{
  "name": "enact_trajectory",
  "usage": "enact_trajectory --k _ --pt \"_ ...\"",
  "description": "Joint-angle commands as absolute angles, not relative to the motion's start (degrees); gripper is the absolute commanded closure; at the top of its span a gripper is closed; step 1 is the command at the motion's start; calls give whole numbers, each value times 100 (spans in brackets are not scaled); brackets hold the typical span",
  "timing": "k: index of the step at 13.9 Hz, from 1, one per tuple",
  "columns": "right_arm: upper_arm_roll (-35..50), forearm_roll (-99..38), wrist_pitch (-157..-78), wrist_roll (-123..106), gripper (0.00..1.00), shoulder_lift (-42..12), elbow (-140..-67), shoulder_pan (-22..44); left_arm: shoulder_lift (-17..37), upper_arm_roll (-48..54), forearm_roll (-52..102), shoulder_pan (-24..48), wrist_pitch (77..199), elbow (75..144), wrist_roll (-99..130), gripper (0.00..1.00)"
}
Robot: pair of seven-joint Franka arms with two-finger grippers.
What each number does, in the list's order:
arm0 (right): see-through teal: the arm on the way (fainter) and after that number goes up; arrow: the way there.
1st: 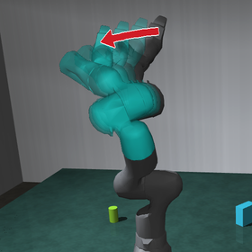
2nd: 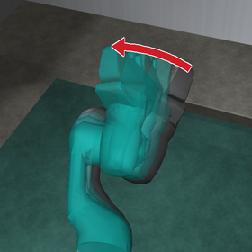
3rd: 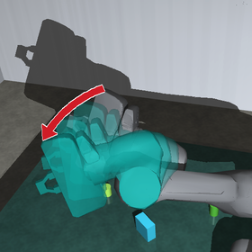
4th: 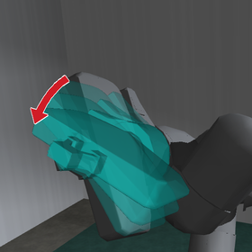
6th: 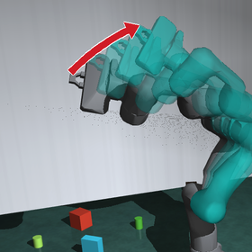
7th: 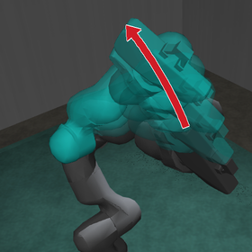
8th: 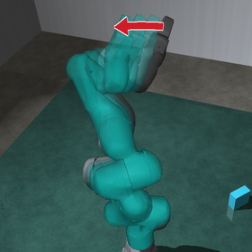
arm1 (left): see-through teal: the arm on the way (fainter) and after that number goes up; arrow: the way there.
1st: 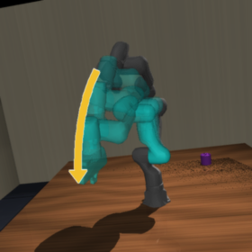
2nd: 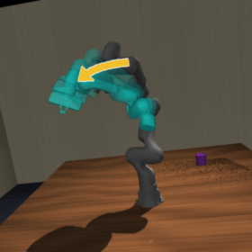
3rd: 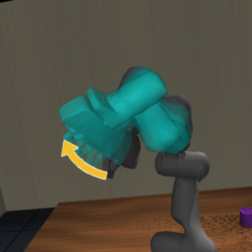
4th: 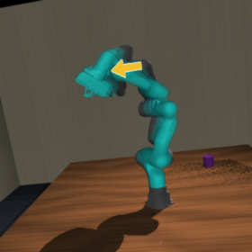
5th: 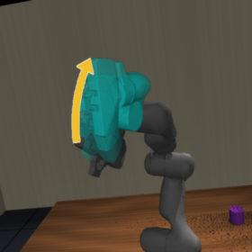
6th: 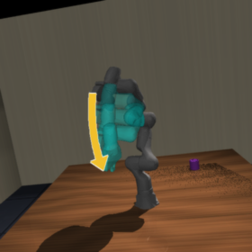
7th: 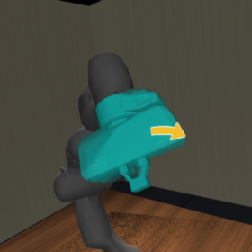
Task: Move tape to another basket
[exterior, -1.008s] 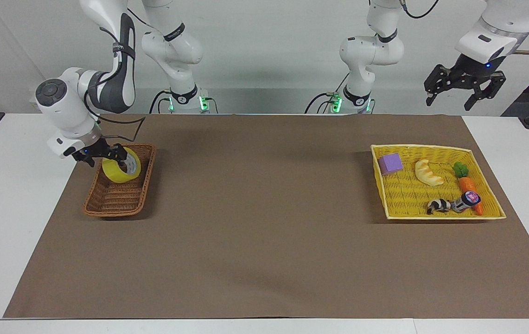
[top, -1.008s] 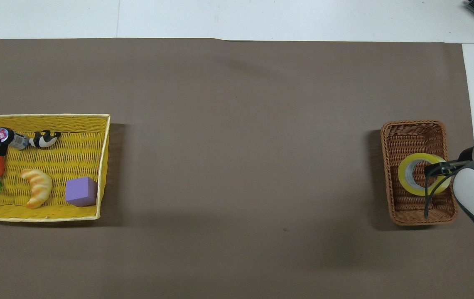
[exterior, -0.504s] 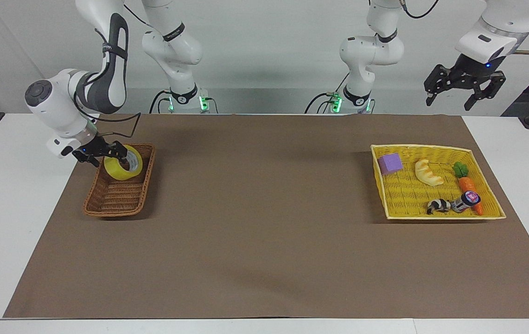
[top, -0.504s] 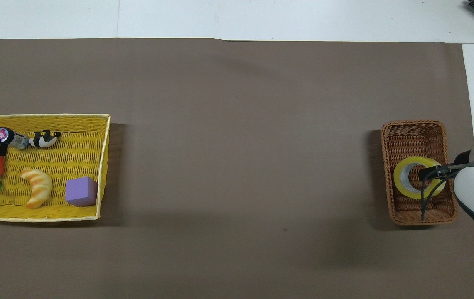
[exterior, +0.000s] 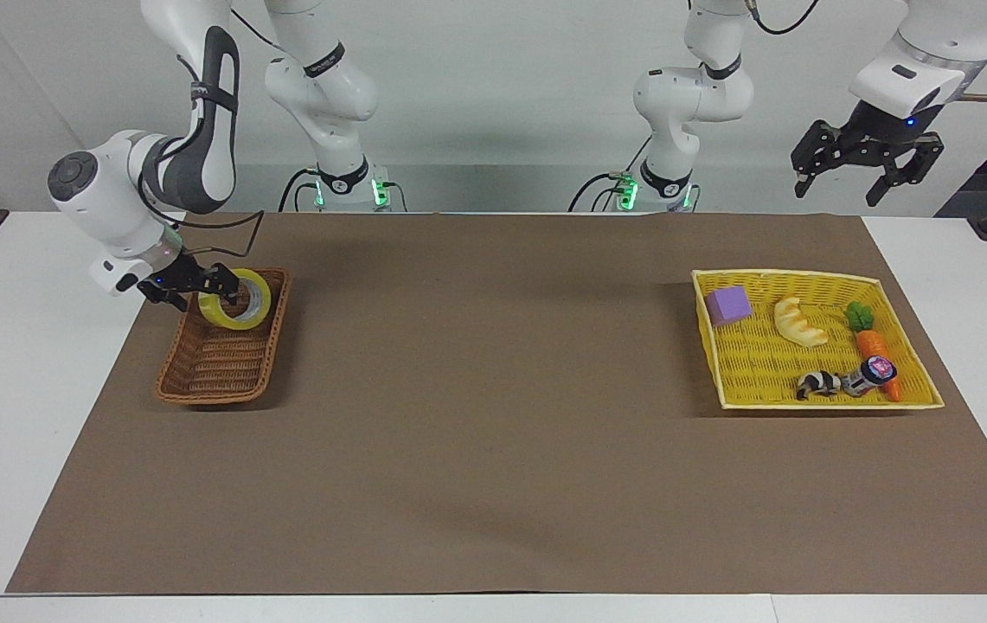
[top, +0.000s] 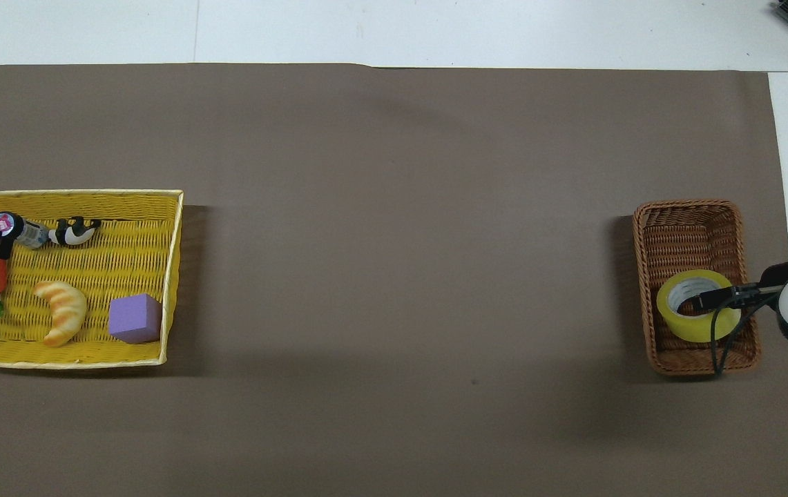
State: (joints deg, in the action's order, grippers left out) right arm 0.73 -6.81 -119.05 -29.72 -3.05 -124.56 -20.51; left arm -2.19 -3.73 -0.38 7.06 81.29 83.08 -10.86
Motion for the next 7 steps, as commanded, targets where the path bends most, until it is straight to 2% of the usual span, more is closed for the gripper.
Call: enact_trajectory --k 1,7 --pt "105 -783 -11777 -3472 0 -281 -12358 -2127 -237 -316 -132 642 8095 8253 -1116 0" --pt "132 -167 -11523 -3393 0 -193 -11980 -2030 -237 -316 -132 650 8095 8253 -1116 0"
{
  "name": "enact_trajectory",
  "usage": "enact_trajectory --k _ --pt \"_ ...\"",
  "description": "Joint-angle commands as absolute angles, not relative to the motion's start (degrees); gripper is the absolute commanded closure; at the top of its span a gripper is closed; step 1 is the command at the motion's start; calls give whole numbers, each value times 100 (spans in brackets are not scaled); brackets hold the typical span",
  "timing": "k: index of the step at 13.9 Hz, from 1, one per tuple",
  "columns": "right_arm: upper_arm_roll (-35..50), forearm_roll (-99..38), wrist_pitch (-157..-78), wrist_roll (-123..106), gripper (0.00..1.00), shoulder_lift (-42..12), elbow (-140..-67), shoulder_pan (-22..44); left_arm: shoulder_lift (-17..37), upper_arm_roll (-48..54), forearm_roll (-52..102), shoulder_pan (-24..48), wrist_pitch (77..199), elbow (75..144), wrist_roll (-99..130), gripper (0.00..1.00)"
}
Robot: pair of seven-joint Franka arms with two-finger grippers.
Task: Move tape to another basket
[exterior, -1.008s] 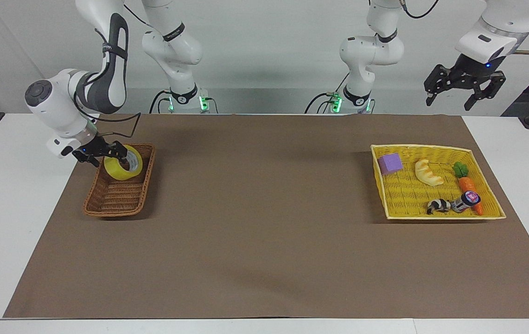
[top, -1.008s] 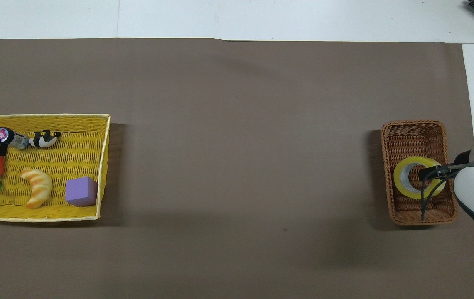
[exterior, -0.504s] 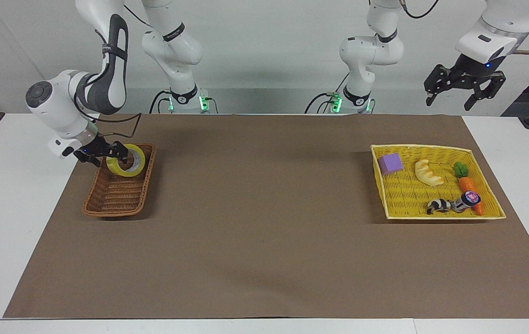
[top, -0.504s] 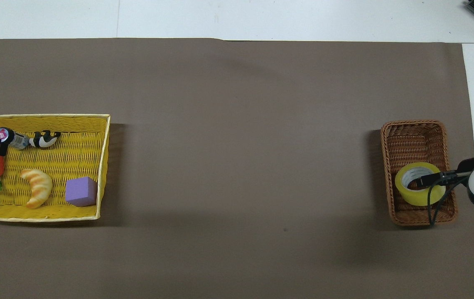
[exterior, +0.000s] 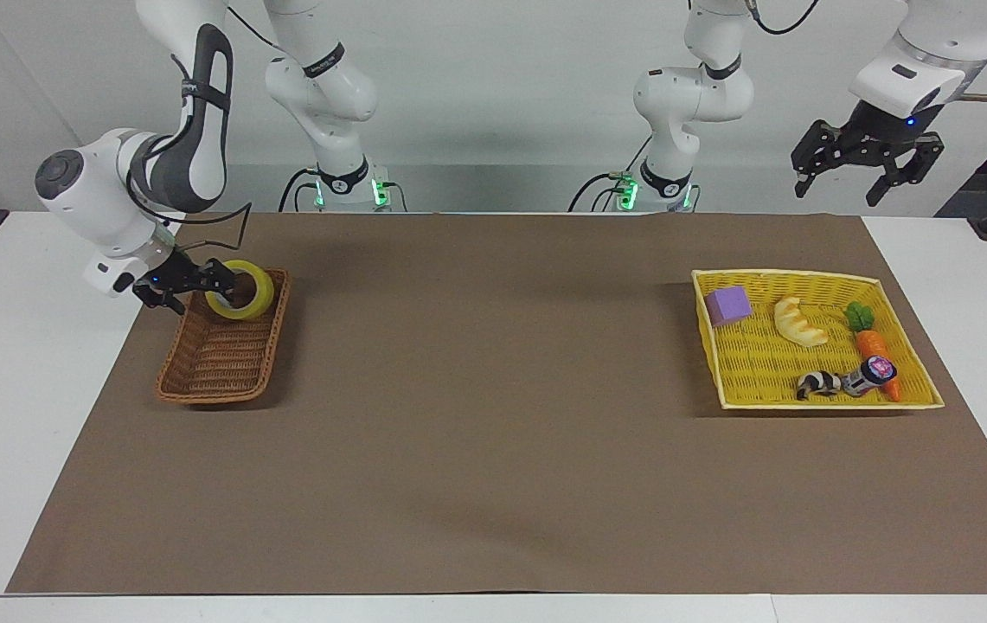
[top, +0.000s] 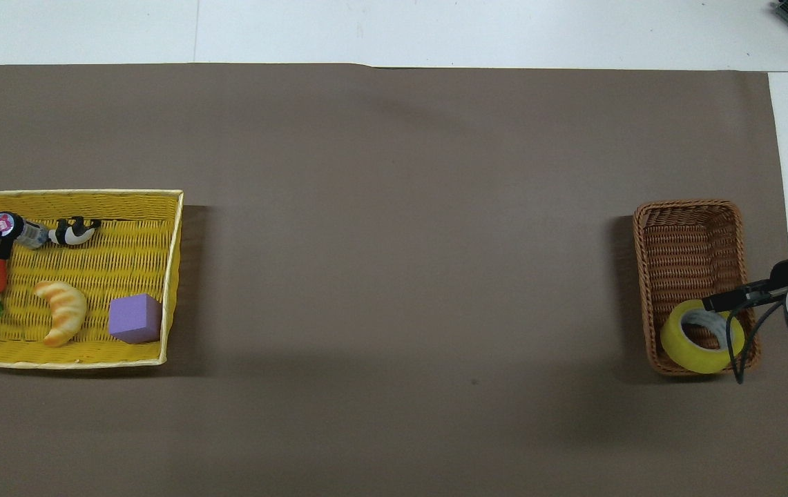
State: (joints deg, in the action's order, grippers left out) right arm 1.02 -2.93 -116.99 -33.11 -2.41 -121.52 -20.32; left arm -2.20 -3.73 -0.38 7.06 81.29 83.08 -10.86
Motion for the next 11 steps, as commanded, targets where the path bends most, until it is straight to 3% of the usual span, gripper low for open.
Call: enact_trajectory --k 1,7,11 --pt "184 -141 -11514 -3306 0 -193 -11919 -2030 -237 -316 -132 642 8095 8253 -1116 0" --pt "246 464 -11496 -1421 0 -264 -11242 -1232 -237 -316 -141 642 8095 8253 -1116 0" --pt "246 861 -10918 -914 0 -264 -10575 -669 -246 -316 -132 642 8095 8253 -1116 0"
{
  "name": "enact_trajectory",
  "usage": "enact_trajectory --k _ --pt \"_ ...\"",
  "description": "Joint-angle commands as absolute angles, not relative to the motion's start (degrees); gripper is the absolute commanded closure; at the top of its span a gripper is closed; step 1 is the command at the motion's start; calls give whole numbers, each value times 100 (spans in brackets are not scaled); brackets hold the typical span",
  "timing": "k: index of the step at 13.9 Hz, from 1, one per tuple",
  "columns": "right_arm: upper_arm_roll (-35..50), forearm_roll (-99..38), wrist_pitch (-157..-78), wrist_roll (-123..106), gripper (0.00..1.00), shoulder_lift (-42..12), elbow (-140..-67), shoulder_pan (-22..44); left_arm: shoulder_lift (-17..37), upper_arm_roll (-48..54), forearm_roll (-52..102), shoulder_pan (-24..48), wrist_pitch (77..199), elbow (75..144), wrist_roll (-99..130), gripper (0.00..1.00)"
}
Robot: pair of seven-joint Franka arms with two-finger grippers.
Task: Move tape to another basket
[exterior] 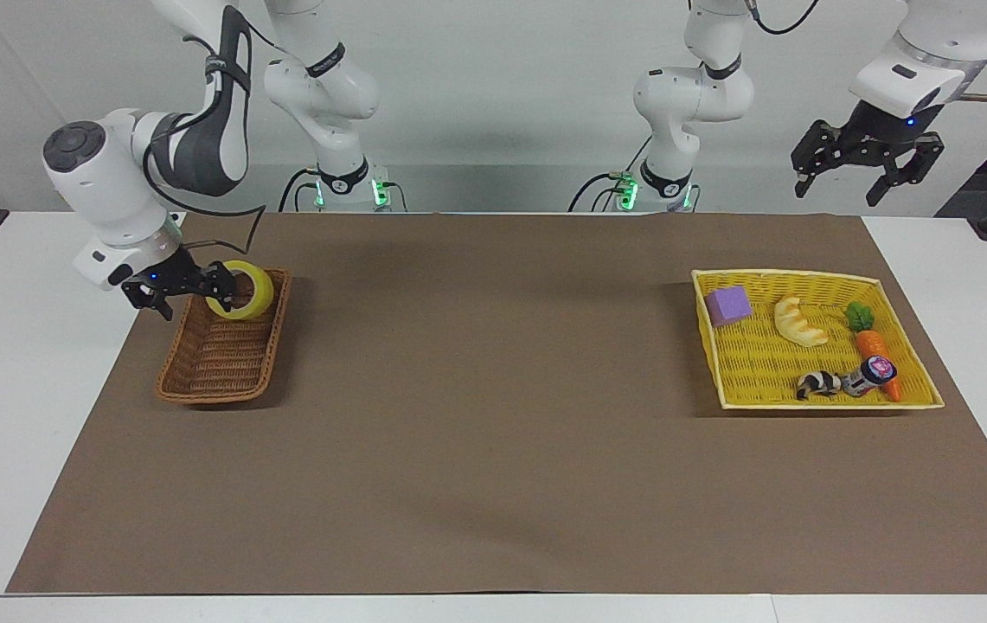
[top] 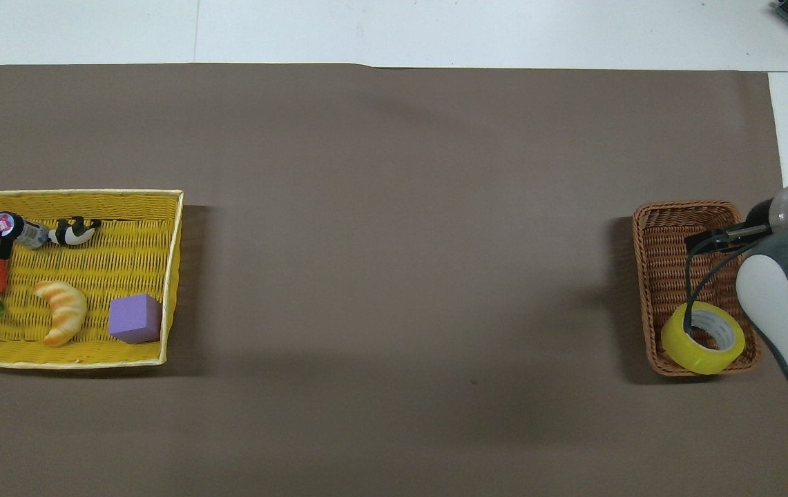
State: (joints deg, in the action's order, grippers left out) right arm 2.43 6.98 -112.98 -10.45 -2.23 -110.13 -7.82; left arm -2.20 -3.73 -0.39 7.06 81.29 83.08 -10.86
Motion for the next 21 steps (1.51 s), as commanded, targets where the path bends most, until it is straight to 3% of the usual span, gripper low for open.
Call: enact_trajectory --k 1,7,10,21 --pt "255 861 -10585 -871 0 -246 -10304 -572 -237 -316 -132 650 8095 8253 -1116 0" --pt "430 563 -9020 -686 0 -70 -8897 -360 -237 -316 -132 642 8095 8253 -1116 0" --pt "475 213 -8527 -379 0 -62 -8605 -369 -237 -316 -132 642 8095 8253 -1116 0" --pt "387 -149 -8604 79 0 158 -8771 -466 -237 -316 -167 642 8200 8253 -1143 0"
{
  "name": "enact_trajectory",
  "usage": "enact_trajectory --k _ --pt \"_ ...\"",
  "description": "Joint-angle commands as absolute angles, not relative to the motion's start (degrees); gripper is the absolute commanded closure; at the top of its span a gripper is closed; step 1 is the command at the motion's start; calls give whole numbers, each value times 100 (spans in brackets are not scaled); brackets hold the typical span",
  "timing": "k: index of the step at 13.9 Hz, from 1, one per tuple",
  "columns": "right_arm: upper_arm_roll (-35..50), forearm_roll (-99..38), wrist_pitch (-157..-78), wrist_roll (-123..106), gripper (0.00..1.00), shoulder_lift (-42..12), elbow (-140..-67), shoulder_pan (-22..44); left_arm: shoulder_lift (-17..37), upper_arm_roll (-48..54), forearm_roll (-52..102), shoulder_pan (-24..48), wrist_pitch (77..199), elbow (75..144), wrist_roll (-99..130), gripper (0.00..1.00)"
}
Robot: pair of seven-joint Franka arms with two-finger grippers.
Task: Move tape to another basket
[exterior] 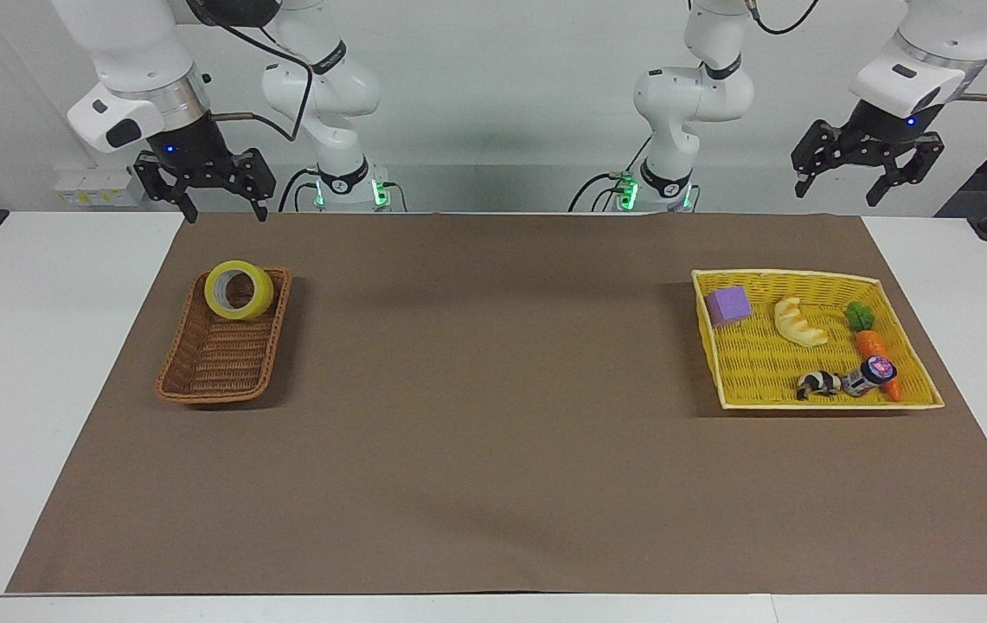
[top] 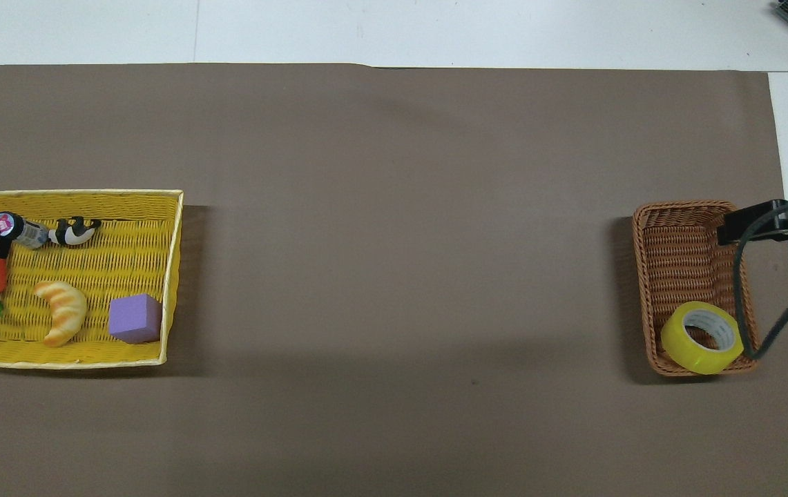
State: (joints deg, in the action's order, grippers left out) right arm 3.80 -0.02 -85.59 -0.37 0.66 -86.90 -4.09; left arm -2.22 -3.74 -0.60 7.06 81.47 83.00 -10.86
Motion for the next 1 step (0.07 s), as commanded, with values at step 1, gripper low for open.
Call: enact_trajectory --k 1 --pt "387 -149 -8596 79 0 158 -8771 -457 -237 -325 -167 642 8200 8270 -1151 0"
